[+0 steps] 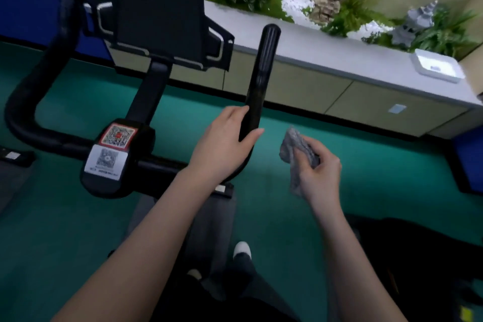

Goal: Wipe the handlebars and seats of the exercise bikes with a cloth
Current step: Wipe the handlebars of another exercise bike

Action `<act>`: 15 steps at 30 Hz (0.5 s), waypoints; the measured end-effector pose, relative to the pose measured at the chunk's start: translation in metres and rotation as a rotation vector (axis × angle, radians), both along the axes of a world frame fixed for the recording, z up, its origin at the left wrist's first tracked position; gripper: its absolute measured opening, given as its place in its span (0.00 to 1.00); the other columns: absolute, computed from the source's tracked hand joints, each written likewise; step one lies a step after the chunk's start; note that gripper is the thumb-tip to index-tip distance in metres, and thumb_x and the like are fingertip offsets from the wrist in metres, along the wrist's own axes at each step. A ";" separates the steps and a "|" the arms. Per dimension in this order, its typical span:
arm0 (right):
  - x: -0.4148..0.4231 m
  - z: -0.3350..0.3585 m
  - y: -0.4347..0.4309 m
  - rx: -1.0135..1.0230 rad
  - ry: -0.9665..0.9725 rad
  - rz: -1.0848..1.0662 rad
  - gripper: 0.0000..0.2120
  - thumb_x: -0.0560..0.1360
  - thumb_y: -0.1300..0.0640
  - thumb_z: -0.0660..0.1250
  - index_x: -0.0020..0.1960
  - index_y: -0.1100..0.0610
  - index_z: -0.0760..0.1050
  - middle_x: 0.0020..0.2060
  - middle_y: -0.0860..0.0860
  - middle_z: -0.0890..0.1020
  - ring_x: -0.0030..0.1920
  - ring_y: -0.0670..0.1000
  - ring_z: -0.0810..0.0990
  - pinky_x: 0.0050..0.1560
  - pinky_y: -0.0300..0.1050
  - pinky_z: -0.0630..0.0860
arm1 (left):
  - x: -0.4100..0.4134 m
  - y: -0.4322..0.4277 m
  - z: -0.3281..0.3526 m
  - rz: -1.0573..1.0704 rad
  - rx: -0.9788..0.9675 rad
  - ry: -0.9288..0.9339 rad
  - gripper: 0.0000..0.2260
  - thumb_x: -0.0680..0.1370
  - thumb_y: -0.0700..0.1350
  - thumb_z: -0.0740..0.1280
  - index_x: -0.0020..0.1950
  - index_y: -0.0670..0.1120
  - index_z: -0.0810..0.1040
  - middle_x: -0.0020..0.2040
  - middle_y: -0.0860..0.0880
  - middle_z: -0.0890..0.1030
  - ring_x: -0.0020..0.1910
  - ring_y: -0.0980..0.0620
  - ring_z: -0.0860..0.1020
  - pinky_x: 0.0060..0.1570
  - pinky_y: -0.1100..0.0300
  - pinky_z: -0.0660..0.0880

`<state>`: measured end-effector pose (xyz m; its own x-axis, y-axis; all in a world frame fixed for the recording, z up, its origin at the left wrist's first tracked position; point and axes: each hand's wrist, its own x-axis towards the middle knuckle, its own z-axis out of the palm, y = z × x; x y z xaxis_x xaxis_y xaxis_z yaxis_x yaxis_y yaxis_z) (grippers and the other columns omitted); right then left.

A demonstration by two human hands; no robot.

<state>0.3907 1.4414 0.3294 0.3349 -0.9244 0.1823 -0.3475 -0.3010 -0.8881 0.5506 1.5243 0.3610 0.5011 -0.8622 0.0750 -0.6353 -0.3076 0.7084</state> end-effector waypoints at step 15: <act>-0.129 -0.015 0.009 0.147 -0.052 -0.070 0.10 0.74 0.67 0.66 0.52 0.57 0.80 0.44 0.48 0.83 0.44 0.41 0.79 0.48 0.28 0.73 | -0.105 0.002 0.000 -0.154 -0.003 -0.377 0.18 0.77 0.47 0.66 0.64 0.39 0.75 0.59 0.43 0.77 0.60 0.43 0.74 0.60 0.47 0.70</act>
<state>0.2619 1.4503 0.3145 0.2621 -0.9633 0.0587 -0.3154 -0.1430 -0.9381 0.4460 1.5263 0.3612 0.3027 -0.9246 0.2315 -0.8891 -0.1864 0.4180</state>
